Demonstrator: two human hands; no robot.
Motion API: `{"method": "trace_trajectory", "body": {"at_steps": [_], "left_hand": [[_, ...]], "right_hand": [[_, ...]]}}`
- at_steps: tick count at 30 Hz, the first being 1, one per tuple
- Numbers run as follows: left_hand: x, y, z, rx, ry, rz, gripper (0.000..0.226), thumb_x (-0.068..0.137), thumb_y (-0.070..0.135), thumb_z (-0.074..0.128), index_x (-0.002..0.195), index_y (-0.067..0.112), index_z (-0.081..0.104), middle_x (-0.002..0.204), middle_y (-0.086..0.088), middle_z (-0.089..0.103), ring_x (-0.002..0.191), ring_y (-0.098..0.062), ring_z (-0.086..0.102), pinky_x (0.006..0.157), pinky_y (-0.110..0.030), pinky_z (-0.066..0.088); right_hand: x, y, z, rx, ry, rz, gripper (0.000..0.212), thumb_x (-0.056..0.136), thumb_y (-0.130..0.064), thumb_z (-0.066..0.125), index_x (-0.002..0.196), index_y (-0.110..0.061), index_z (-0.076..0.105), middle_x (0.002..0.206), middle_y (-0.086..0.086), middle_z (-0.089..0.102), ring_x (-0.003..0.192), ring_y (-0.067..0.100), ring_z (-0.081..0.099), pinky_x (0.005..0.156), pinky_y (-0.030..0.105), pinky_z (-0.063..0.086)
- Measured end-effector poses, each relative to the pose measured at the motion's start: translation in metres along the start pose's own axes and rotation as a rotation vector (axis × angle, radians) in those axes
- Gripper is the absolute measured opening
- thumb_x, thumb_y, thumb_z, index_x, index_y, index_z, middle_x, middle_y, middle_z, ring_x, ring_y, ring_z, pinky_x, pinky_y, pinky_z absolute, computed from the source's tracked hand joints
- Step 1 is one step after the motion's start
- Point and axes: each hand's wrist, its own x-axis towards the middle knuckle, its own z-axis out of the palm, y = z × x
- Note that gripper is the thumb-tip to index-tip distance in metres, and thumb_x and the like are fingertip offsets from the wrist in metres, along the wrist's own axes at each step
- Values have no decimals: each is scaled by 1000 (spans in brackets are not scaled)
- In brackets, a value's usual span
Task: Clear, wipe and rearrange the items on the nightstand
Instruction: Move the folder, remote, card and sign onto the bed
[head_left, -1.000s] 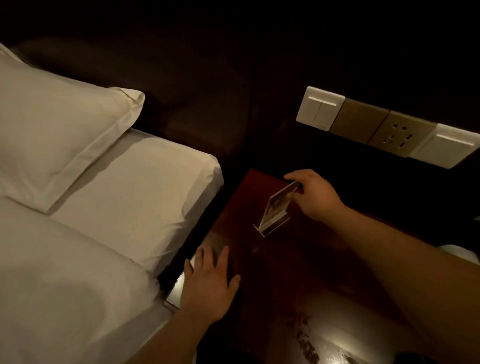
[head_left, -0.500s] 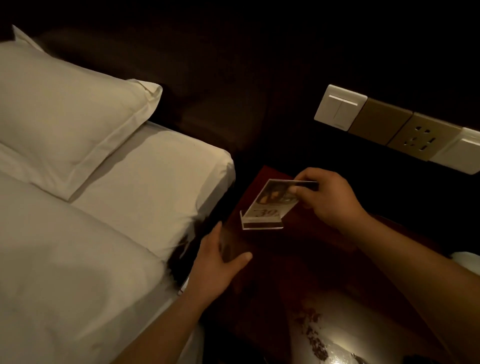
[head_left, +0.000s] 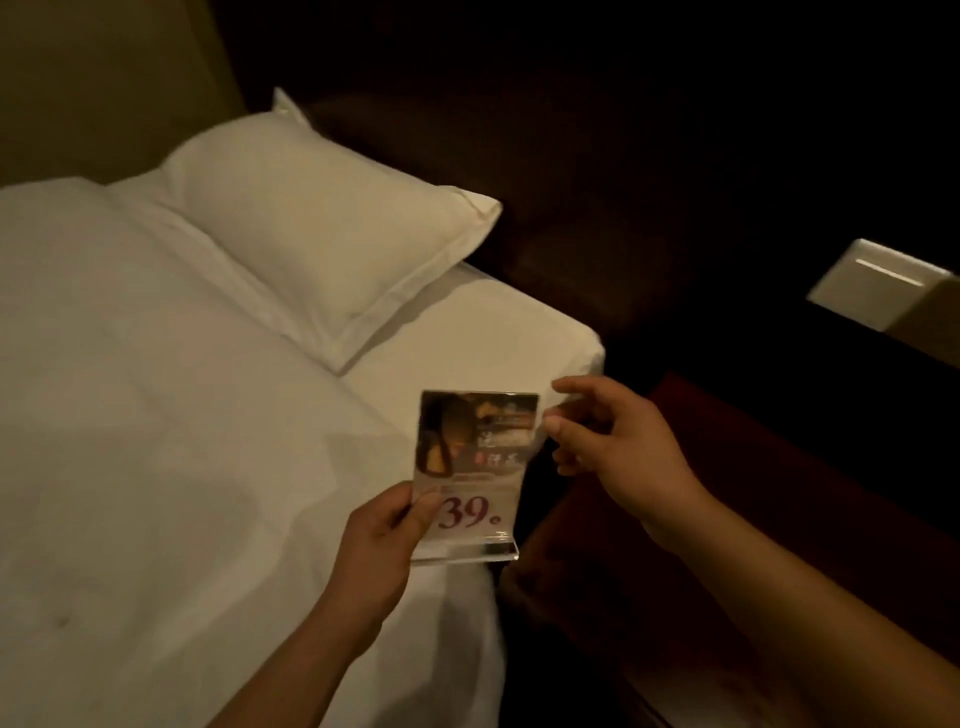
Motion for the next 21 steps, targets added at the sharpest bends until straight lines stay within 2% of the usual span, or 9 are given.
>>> {"method": "trace_trajectory", "body": {"at_steps": [3, 5, 9, 11, 15, 17, 21], "left_hand": [[-30, -13, -62, -78, 147, -77, 24, 98, 24, 55, 96, 35, 76, 97, 4, 78, 89, -10, 74, 72, -22, 56], [-50, -22, -104, -100, 259, -111, 25, 98, 24, 55, 97, 37, 76, 97, 4, 78, 89, -11, 74, 74, -26, 54], [-91, -45, -189, -117, 473, -161, 30, 97, 19, 56, 92, 39, 76, 93, 6, 79, 83, -9, 74, 59, -17, 56], [-112, -58, -229, -133, 548, -191, 31, 97, 16, 56, 92, 39, 76, 92, 5, 79, 83, -10, 75, 58, -17, 56], [-149, -87, -301, -137, 679, -232, 30, 96, 14, 58, 89, 37, 76, 92, 4, 79, 84, -13, 75, 69, -28, 55], [-162, -103, -334, -154, 772, -255, 29, 94, 14, 60, 86, 36, 76, 89, 6, 79, 80, -10, 74, 69, -29, 53], [-173, -134, -392, -236, 934, -284, 22, 92, 6, 63, 82, 22, 75, 85, -1, 78, 77, -15, 73, 69, -29, 52]], "right_hand": [[-11, -1, 61, 55, -74, 50, 26, 87, -19, 72, 109, -30, 65, 92, -2, 71, 77, 16, 72, 64, 25, 60], [-22, 0, 112, 53, -191, 77, 21, 87, -18, 71, 105, -29, 67, 89, -1, 71, 76, 16, 71, 65, 28, 61], [-48, -5, 214, 28, -453, 102, 21, 88, -23, 70, 106, -31, 66, 90, -12, 71, 79, 14, 70, 63, 25, 58], [-59, -10, 259, 3, -534, 109, 21, 89, -27, 68, 108, -35, 65, 91, -14, 71, 82, 13, 70, 64, 22, 57], [-76, -18, 338, -33, -618, 148, 20, 89, -25, 67, 107, -34, 65, 91, -6, 71, 79, 11, 72, 62, 19, 56], [-85, -21, 371, -57, -644, 161, 19, 89, -23, 67, 107, -31, 66, 92, -2, 71, 77, 13, 72, 62, 20, 56], [-98, -19, 425, -134, -689, 176, 18, 89, -22, 67, 105, -30, 67, 93, 1, 70, 77, 20, 72, 69, 35, 61]]}}
